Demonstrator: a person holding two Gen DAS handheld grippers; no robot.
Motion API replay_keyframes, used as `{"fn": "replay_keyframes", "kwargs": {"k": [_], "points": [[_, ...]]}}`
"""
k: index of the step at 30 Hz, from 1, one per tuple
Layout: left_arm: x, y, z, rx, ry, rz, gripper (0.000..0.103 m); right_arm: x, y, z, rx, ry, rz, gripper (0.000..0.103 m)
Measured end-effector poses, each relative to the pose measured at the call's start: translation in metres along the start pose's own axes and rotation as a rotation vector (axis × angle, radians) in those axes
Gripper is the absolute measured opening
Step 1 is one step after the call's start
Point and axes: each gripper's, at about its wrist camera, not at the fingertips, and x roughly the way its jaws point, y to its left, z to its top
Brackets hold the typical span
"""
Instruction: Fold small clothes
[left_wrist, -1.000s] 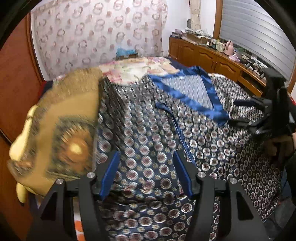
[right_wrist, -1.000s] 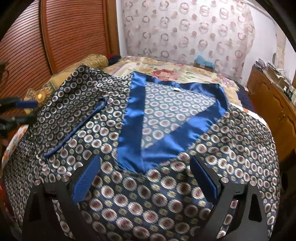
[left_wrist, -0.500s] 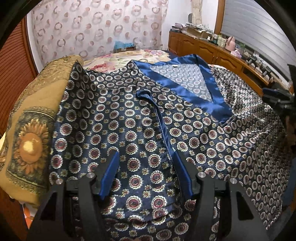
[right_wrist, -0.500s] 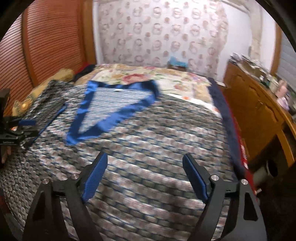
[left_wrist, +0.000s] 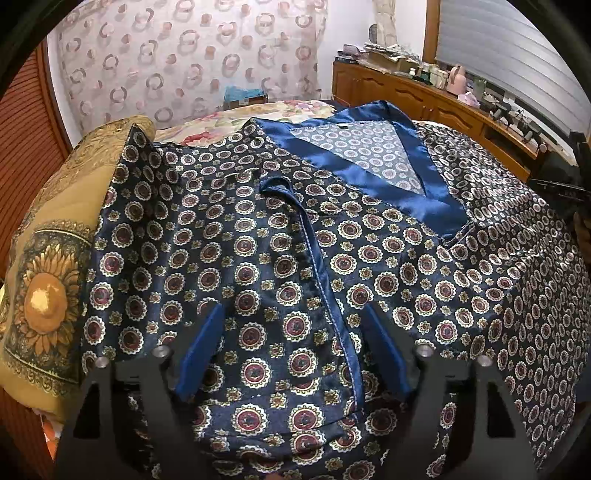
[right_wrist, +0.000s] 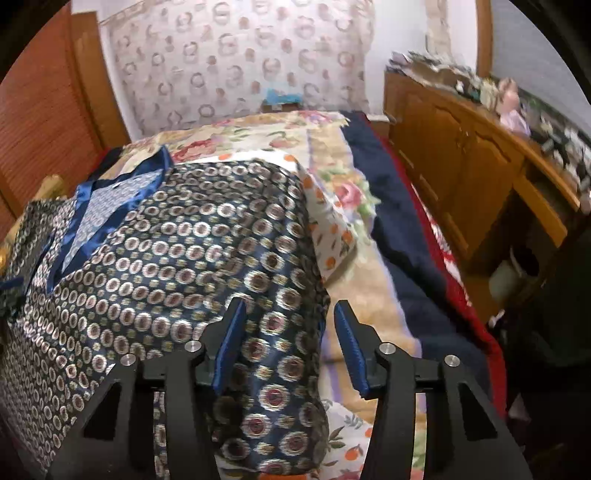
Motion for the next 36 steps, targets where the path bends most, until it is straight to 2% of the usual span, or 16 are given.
{"fn": "replay_keyframes", "kwargs": {"k": [8,10,13,16,18,23,27,32,36], "points": [[0.001,0.000,-0.001,-0.016,0.004,0.013,0.086,0.010,-0.014,-0.007,0.075,0.042,0.075,0.044],[0.003,0.001,0.000,-0.023,0.009,0.017,0.090,0.012,-0.018,-0.007,0.103,0.049,0.110,0.039],[0.005,0.001,0.002,-0.035,0.016,0.024,0.095,0.011,-0.018,-0.007,0.123,0.054,0.164,0.023],[0.008,0.000,0.003,-0.043,0.022,0.030,0.100,0.007,-0.012,-0.004,0.081,0.049,0.127,0.014],[0.009,-0.001,0.004,-0.047,0.024,0.033,0.100,0.003,-0.010,-0.003,0.055,0.041,0.084,0.003],[0.010,-0.002,0.005,-0.071,0.024,0.050,0.101,-0.003,0.005,-0.002,-0.026,0.011,0.026,0.000],[0.009,0.000,0.006,-0.083,0.015,0.040,0.101,-0.021,0.026,0.006,-0.086,-0.060,0.012,0.000],[-0.016,0.004,0.007,-0.123,-0.081,0.007,0.100,-0.037,0.062,0.020,-0.175,-0.131,0.043,0.000],[-0.044,0.001,0.011,-0.139,-0.163,-0.002,0.100,-0.039,0.102,0.020,-0.259,-0.141,0.093,0.000]]}}
